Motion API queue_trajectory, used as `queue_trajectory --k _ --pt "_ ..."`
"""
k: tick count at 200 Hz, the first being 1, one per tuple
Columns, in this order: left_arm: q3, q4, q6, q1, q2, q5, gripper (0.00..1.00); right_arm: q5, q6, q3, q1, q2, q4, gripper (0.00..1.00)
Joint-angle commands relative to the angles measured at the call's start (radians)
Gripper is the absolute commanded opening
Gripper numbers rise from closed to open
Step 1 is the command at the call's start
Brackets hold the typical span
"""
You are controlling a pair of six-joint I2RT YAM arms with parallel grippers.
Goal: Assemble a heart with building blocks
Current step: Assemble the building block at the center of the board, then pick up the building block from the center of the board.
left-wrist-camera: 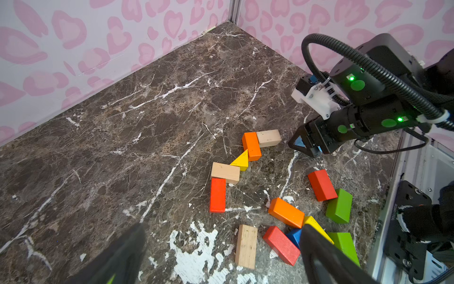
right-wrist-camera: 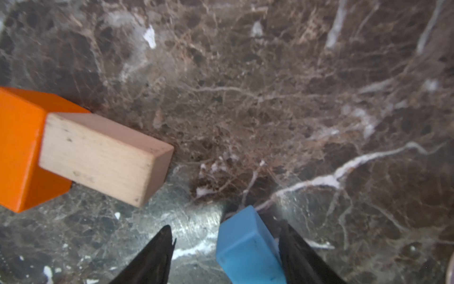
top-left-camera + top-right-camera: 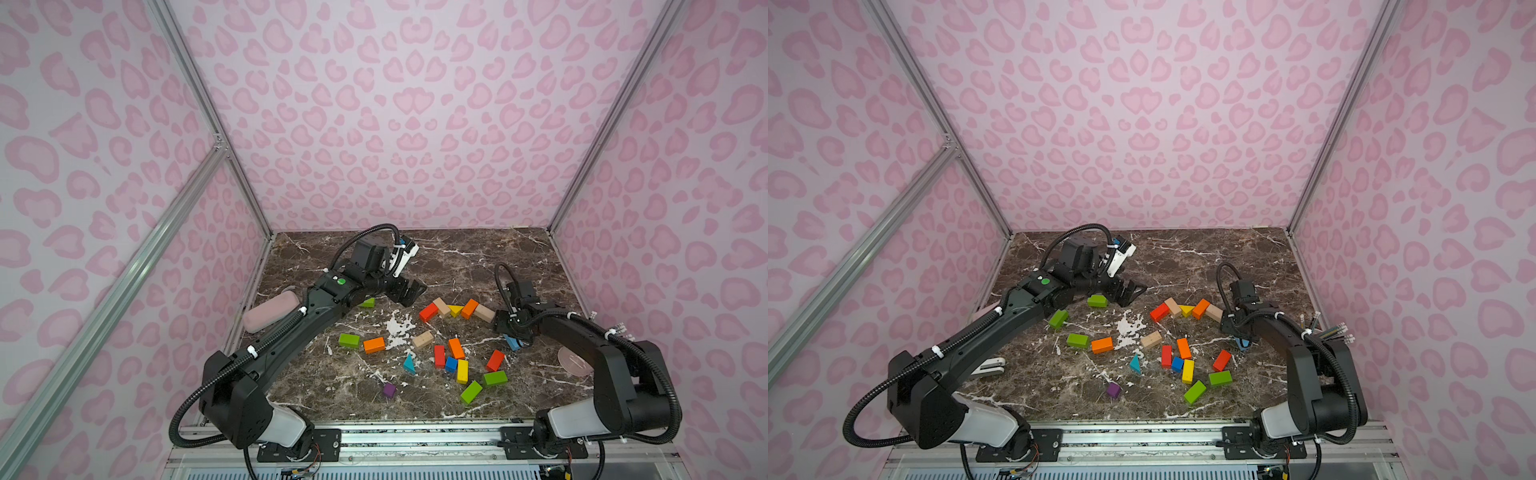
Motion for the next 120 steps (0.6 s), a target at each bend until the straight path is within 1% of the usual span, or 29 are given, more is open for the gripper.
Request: queue_trajectory --k 1,24,60,92,120 --pt "0.006 0.029 0.002 0.001 -0.007 0.008 1.0 0.028 0.019 -0.017 0.001 -0.021 -0.01 0.65" --pt "0.005 0.029 0.001 0.0 -0.008 0.009 1.0 0.051 0.022 -0.034 0.01 -0.026 -0.015 0.57" --pt "0.003 0.029 0.002 -0.005 -0.008 0.003 1.0 0.044 0.031 -0.058 0.044 -0.044 -0.012 0.56" --pt "0.003 0.026 0.002 -0.008 -0.008 0.003 0.99 0.066 0.047 -0.061 0.084 -0.047 -0.022 0.49" --pt "0.003 0.026 0.002 -0.009 -0.011 -0.003 0.99 0.099 0.062 -0.056 0.122 -0.05 -0.034 0.4"
